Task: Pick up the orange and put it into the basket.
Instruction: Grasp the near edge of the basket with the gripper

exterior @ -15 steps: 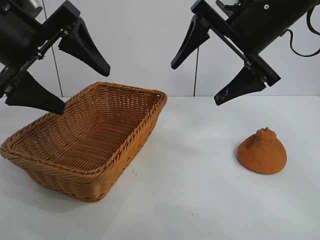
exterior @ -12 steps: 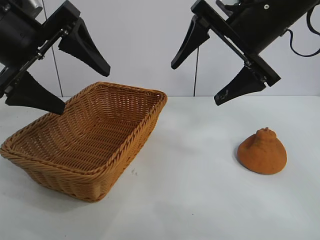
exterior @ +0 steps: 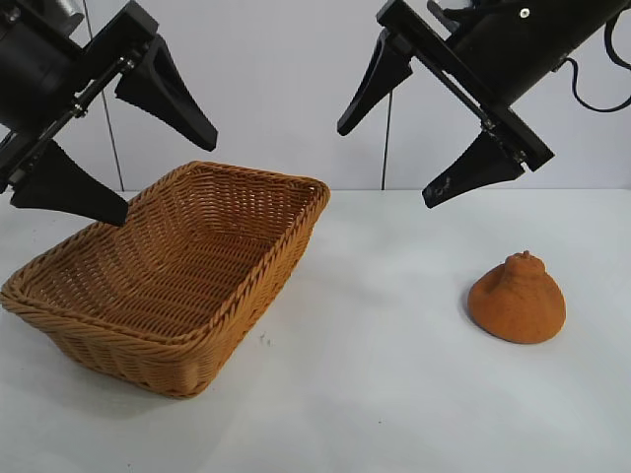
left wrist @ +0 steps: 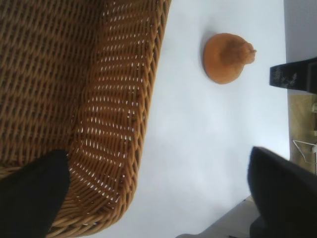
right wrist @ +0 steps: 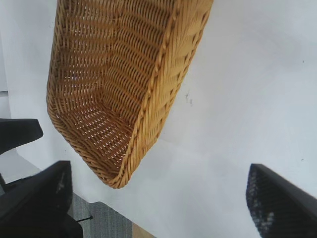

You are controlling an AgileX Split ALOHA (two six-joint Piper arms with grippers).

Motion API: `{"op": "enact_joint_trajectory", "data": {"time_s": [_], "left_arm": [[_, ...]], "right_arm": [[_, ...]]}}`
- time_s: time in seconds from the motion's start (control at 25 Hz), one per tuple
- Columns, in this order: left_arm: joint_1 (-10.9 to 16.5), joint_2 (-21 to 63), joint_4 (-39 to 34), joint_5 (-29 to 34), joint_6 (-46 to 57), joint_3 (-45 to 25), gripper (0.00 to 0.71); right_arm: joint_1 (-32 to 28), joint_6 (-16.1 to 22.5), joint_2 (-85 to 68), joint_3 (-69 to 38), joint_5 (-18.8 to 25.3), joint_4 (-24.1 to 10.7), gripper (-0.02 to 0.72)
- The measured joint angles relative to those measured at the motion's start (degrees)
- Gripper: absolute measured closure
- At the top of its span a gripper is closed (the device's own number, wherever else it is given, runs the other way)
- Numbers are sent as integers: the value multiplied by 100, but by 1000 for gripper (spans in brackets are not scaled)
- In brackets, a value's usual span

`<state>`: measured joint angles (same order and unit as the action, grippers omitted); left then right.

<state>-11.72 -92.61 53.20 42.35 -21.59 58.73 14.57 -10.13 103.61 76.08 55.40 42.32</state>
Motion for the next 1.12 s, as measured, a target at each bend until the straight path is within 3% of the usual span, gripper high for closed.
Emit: {"op": "enact_joint_trajectory", "data": {"time_s": [0.56, 0.76, 0.92, 0.96, 1.12], "left_arm": [[0, 0, 27, 53, 0, 0, 17], [64, 30, -179, 344, 91, 13, 17], [138, 405, -984, 663, 633, 38, 17], [145, 772, -1503, 745, 1222, 22, 17], [8, 1287, -2134, 693, 2640, -303, 17]], "right_arm": [[0, 19, 0, 0, -35, 0, 52], [0, 19, 0, 0, -35, 0, 52], [0, 19, 0, 0, -35, 0, 52], [0, 19, 0, 0, -35, 0, 52], [0, 19, 0, 0, -75, 6, 52]]}}
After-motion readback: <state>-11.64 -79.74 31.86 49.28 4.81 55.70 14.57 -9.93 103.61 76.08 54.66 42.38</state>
